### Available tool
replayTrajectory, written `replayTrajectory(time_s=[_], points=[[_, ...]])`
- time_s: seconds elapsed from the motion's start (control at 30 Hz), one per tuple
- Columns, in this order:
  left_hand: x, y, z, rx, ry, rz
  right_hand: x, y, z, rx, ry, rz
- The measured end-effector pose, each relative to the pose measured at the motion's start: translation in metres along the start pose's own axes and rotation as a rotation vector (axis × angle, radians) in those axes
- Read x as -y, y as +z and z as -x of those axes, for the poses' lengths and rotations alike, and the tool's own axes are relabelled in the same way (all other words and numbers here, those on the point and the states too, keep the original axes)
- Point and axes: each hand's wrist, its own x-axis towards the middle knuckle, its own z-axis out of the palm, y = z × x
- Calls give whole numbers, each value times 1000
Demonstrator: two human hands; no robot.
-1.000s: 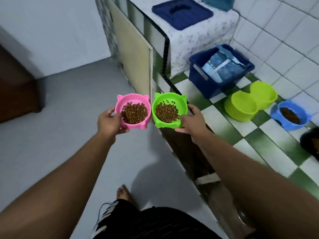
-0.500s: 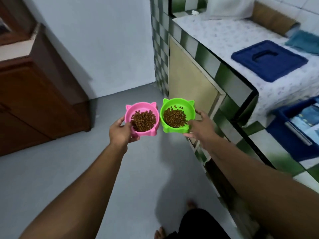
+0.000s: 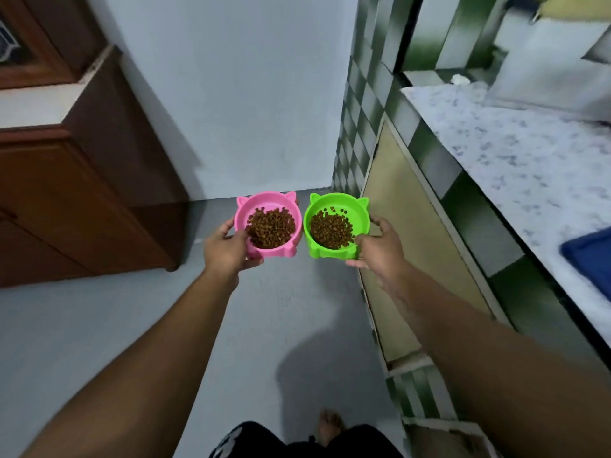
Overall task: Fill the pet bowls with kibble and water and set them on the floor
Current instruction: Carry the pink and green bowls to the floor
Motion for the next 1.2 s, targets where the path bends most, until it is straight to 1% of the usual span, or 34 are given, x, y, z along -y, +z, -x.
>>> replayTrajectory(time_s=[0.13,0.3,0.53,0.73,0.83,0.93,1.03,1.2], points=[[-20,13,-58,-44,-16,23,16,35,-64,24,30,12],[-30,8,-151,-111,-72,35,23,93,-135,33,61,55],[-40,1,-293,-116,-165,-3,29,180,-233,-36,117,58],[-28,15,-414,-144,-258,-58,10,248,-339,-77,204,71],[-1,35,-482,-174,-289,-85,-12,277,-406,-69,228,96],[46,63,-558,-187,-314,-99,-55,301,-484,-76,259,126],[107,94,-634,-213,-303,-108,-114,322,-565,-84,265,194],[220,144,-759,-245,-286,-134,-224,348,-699,-34,247,295]])
